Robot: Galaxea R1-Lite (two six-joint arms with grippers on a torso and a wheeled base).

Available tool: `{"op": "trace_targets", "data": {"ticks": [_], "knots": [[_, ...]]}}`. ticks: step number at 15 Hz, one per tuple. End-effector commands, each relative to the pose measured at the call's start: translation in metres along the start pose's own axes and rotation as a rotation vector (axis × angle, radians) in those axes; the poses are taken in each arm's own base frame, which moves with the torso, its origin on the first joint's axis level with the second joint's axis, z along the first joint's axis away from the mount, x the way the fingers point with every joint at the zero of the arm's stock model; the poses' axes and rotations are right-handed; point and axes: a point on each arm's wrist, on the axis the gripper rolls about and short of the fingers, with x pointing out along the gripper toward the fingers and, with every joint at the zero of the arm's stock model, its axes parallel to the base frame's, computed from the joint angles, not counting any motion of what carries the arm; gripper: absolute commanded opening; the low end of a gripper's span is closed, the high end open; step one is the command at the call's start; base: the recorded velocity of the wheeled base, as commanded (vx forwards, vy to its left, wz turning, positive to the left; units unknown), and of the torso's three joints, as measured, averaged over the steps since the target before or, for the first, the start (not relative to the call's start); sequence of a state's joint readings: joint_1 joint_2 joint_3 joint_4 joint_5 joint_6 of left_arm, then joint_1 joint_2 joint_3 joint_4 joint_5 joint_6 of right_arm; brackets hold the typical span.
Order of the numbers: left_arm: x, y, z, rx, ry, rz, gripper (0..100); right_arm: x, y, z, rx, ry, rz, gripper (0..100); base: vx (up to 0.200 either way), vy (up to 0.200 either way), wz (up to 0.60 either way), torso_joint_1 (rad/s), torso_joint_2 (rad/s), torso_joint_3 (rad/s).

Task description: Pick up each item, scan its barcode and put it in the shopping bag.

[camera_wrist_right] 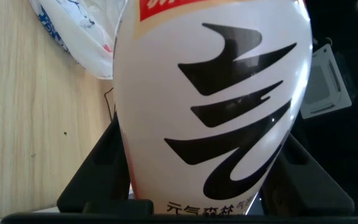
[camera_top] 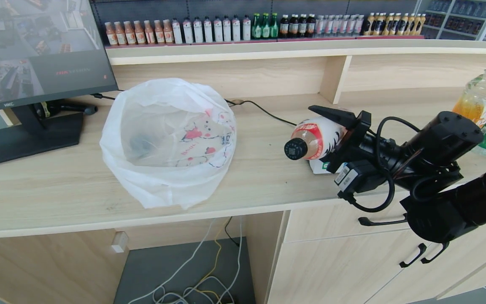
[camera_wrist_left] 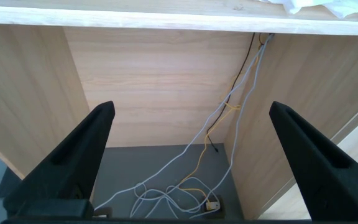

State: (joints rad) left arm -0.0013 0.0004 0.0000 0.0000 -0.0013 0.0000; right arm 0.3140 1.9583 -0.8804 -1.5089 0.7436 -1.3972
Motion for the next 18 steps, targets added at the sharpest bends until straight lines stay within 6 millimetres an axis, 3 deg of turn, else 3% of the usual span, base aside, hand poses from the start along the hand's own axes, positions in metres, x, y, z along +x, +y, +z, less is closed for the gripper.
{"op": "trace_targets", "data": {"ticks": [1, 18], "knots": [[0.0000, 0.0000, 0.0000, 0.000, 0.000, -0.001, 100, 0.0003, 0.0026, -0.0005, 0.004, 0.000, 0.004, 0, 0.000, 0.000, 0.00, 0.000, 0.00, 0.000], [0.0000, 0.0000, 0.0000, 0.003, 0.000, -0.001, 100, 0.0023, 0.0041, -0.0026, 0.002, -0.002, -0.001, 0, 0.000, 0.000, 0.00, 0.000, 0.00, 0.000]]}}
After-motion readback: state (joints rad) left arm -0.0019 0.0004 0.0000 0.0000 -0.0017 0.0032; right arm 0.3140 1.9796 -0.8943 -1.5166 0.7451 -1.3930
